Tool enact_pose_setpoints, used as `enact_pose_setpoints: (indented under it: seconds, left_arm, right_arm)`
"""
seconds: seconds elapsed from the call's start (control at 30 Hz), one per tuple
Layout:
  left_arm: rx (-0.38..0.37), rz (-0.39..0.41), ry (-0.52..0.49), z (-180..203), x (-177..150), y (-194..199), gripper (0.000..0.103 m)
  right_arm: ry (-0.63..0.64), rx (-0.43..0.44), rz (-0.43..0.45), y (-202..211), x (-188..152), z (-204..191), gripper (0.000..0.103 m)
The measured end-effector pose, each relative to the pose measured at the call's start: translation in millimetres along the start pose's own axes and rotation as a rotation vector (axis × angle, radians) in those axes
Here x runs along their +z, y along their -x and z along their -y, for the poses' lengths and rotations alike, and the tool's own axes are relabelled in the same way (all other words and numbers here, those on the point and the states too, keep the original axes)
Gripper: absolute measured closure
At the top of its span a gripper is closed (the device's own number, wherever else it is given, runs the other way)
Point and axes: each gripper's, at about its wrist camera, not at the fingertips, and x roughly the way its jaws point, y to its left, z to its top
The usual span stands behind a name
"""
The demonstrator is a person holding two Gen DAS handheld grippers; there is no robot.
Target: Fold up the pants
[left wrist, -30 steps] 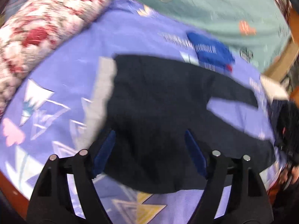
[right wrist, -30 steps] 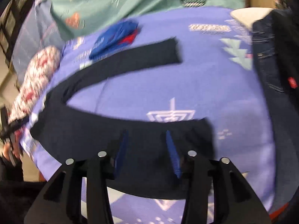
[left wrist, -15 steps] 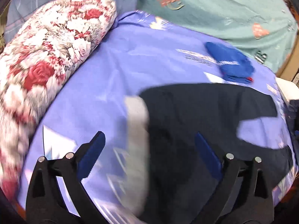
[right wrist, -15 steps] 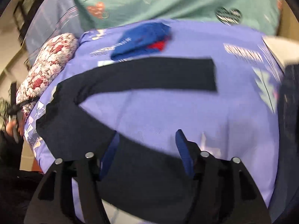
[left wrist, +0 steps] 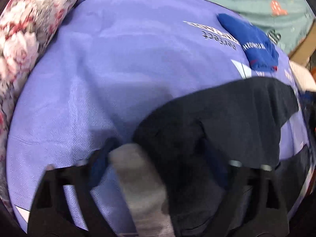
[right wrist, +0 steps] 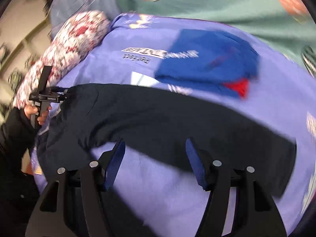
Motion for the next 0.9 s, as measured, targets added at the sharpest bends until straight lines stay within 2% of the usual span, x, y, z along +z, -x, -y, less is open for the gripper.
enact_pose_setpoints:
  seconds: [0.03, 0.1, 0.2, 0.47, 0.6, 0.63, 0.67, 0.7, 0.8, 0.9]
  left_arm:
    - [-0.01, 0.001, -0.011, 2.4, -0.5, 3.1, 0.059]
    - [-0.034, 0.007, -0.003, 2.0, -2.2, 9.4, 0.067]
    - [-0.034, 0.036, -0.039, 14.7, -10.0, 22.4, 0.08]
    - [-0.116, 0.13, -0.099, 49.6, -27.6, 63.8, 0.083]
    - [-0.133, 0.141, -0.102, 55.5, -34.2, 69.5, 0.083]
    - [-0.135, 0.143, -0.094, 53.7, -33.9, 69.7, 0.083]
    - [-0.135, 0.146, -0.086, 52.3, -34.5, 70.7, 0.083]
    - [-0.13, 0.153, -0.077, 50.8, -35.1, 71.9, 0.083]
    - [-0.127, 0.162, -0.053, 46.4, -34.4, 74.1, 0.083]
    - [-0.123, 0.17, -0.032, 42.2, -33.6, 77.9, 0.083]
  right_arm:
    - [0.036, -0.01, -0.019, -11.9, 9.9, 0.1, 0.038]
    - [0.097, -0.047, -0.071, -39.9, 29.9, 4.6, 0.038]
    - [0.093, -0.081, -0.136, -78.3, 48.5, 21.0, 0.038]
    - [0.242, -0.077, -0.154, -108.9, 62.1, 31.0, 0.036]
    - [0.321, -0.02, -0.188, -118.8, 62.8, 37.4, 0.032]
    - [0.337, -0.024, -0.19, -119.5, 62.1, 36.7, 0.041]
    - [0.347, -0.033, -0.192, -118.2, 61.8, 36.3, 0.081]
    - [0.345, 0.003, -0.194, -115.3, 62.7, 36.0, 0.093]
    - [0.403, -0.029, -0.197, -109.9, 58.4, 26.9, 0.098]
    - [0.395, -0.043, -0.179, -99.3, 54.7, 23.6, 0.099]
